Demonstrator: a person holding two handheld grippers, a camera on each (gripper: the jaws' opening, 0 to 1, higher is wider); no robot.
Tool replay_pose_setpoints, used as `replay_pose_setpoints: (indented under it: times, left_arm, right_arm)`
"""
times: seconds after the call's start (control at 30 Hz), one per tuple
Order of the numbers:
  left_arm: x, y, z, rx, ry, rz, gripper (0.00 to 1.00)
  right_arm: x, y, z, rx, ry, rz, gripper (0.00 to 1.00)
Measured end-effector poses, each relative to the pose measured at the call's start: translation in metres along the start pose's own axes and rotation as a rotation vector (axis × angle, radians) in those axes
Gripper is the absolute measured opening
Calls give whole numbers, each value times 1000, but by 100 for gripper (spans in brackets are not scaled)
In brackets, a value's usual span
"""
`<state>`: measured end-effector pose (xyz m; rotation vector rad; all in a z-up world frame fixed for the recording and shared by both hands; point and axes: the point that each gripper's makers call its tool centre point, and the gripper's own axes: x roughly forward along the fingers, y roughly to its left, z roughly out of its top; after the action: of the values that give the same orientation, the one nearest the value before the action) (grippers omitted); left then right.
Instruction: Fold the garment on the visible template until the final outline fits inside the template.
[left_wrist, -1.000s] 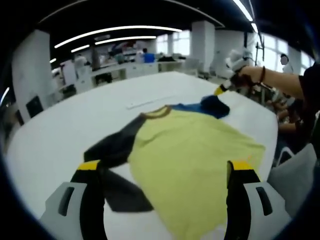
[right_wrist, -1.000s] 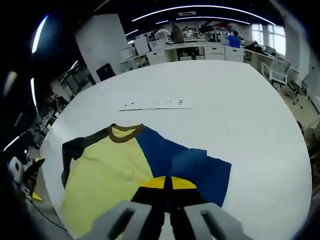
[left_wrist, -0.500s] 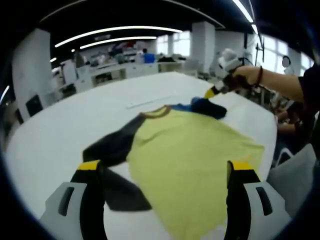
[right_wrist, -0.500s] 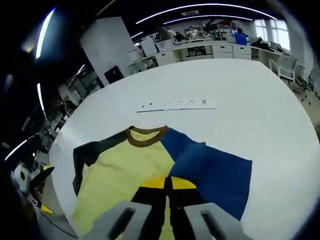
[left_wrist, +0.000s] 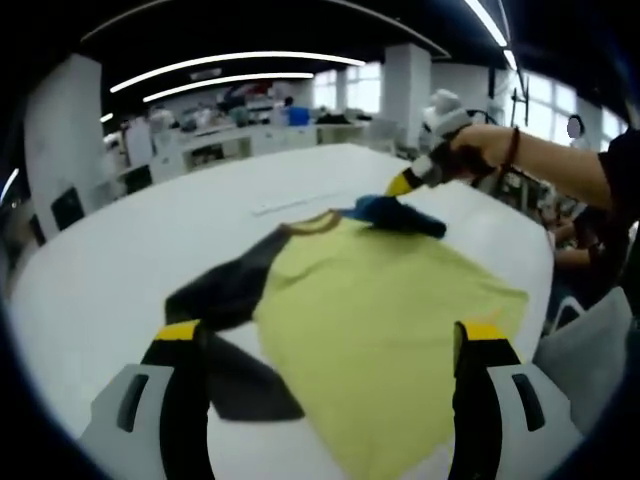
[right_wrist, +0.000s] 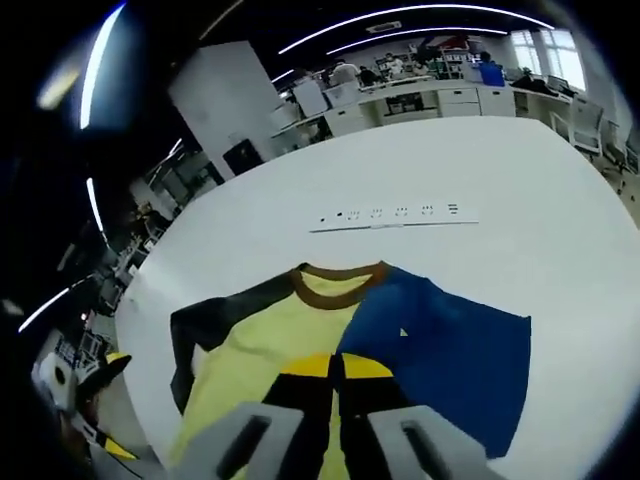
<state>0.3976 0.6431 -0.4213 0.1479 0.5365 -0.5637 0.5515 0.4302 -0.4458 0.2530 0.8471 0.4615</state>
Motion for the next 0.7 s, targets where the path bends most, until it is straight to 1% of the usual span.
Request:
replay_pose_setpoints:
  times: [0.2,0.37,0.47,0.7]
  left_arm:
    - [1,-1,1,-9,-10,-6,99]
    - [2,-1,0,-12,-13,-7,99]
    - [3,-2,0,-17,-15,-11,99]
    - [3,-1,1,-15,-20,-9,99]
  right_arm:
    - [9,21,0,-10,-4,25,0]
    - [14,36,0,-69,-1,29,0]
    - [16,46,0,-88,-1,51,0]
    - [21,57,-1,-128,0,54,0]
